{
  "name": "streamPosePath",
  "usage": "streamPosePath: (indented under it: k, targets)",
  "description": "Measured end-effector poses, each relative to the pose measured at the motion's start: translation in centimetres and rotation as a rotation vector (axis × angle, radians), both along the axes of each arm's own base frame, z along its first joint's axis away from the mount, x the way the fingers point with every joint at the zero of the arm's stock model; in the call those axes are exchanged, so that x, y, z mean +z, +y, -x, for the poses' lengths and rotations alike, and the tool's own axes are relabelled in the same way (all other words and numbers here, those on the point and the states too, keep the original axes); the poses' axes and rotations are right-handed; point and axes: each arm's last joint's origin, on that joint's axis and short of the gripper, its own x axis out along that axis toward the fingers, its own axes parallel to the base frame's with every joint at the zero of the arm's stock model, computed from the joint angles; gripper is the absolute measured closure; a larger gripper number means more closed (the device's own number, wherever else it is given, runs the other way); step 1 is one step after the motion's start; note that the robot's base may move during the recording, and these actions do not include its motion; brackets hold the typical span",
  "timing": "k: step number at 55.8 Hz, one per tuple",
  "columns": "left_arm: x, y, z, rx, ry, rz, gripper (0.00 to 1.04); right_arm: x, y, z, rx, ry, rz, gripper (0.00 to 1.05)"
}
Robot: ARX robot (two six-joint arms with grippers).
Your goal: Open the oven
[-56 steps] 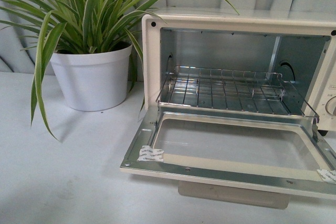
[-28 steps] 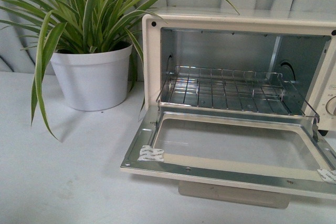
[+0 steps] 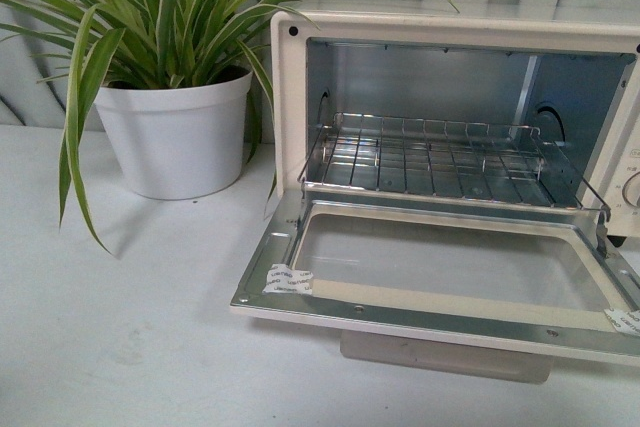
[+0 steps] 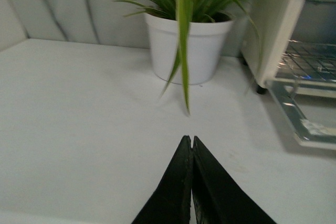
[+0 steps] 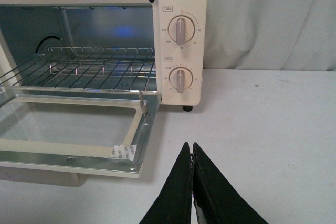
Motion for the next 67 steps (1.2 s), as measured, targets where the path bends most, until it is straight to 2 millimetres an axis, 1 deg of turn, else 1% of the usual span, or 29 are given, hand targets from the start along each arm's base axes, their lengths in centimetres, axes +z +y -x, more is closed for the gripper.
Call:
streamPosePath:
  k: [3, 7, 28, 29, 30, 32, 33, 34, 36, 37, 38, 41, 42, 46, 51, 52, 54, 55, 56, 57, 60, 67]
  targets:
    - [0.00, 0.46, 0.01, -0.012, -0.002, -0.001, 1.01, 0.00, 0.00, 0.00, 0.000, 0.000, 0.000, 1.04]
    - [0.01, 0.95, 0.01, 0.029, -0.004, 0.000, 1.01, 0.00, 0.00, 0.00, 0.000, 0.000, 0.000, 1.04]
    - [0.00, 0.99, 0.01, 0.024, -0.004, 0.000, 1.01, 0.00, 0.00, 0.00, 0.000, 0.000, 0.000, 1.04]
    - [0.00, 0.99, 0.01, 0.024, -0.004, 0.000, 1.00, 0.00, 0.00, 0.00, 0.000, 0.000, 0.002, 1.02]
    - [0.00, 0.99, 0.01, 0.024, -0.004, 0.000, 0.95, 0.00, 0.00, 0.00, 0.000, 0.000, 0.002, 0.97]
    - [0.00, 0.99, 0.01, 0.024, -0.004, 0.000, 0.89, 0.00, 0.00, 0.00, 0.000, 0.000, 0.002, 0.90]
    - [0.00, 0.99, 0.01, 0.024, -0.004, 0.000, 0.86, 0.00, 0.00, 0.00, 0.000, 0.000, 0.002, 0.88]
    - [0.00, 0.99, 0.01, 0.024, -0.004, 0.000, 0.84, 0.00, 0.00, 0.00, 0.000, 0.000, 0.002, 0.85]
    - [0.00, 0.99, 0.01, 0.024, -0.004, 0.000, 0.77, 0.00, 0.00, 0.00, 0.000, 0.000, 0.002, 0.78]
    - [0.00, 0.99, 0.01, 0.024, -0.004, 0.000, 0.73, 0.00, 0.00, 0.00, 0.000, 0.000, 0.002, 0.76]
    - [0.00, 0.99, 0.01, 0.024, -0.004, 0.000, 0.72, 0.00, 0.00, 0.00, 0.000, 0.000, 0.002, 0.72]
    - [0.00, 0.99, 0.01, 0.024, -0.004, 0.000, 0.61, 0.00, 0.00, 0.00, 0.000, 0.000, 0.002, 0.63]
    - [0.00, 0.99, 0.01, 0.024, -0.004, 0.000, 0.59, 0.00, 0.00, 0.00, 0.000, 0.000, 0.002, 0.60]
    - [0.00, 0.99, 0.01, 0.024, -0.004, 0.000, 0.41, 0.00, 0.00, 0.00, 0.000, 0.000, 0.002, 0.42]
    - [0.00, 0.99, 0.01, 0.024, -0.004, 0.000, 0.23, 0.00, 0.00, 0.00, 0.000, 0.000, 0.002, 0.24]
    - [0.00, 0.99, 0.01, 0.024, -0.004, 0.000, 0.20, 0.00, 0.00, 0.00, 0.000, 0.000, 0.002, 0.23]
    - [0.00, 0.99, 0.01, 0.024, -0.004, 0.000, 0.11, 0.00, 0.00, 0.00, 0.000, 0.000, 0.002, 0.12]
    - [0.00, 0.99, 0.01, 0.024, -0.004, 0.000, 0.07, 0.00, 0.00, 0.00, 0.000, 0.000, 0.002, 0.10]
    - [0.00, 0.99, 0.01, 0.024, -0.004, 0.000, 0.06, 0.00, 0.00, 0.00, 0.000, 0.000, 0.001, 0.08]
    - [0.00, 0.99, 0.01, 0.024, -0.004, -0.002, 0.05, 0.00, 0.00, 0.00, 0.000, 0.000, 0.001, 0.07]
    - [0.00, 0.99, 0.01, 0.024, -0.004, -0.002, 0.07, 0.00, 0.00, 0.00, 0.000, 0.000, 0.001, 0.10]
    - [0.00, 0.99, 0.01, 0.024, -0.004, -0.002, 0.06, 0.00, 0.00, 0.00, 0.000, 0.000, 0.001, 0.09]
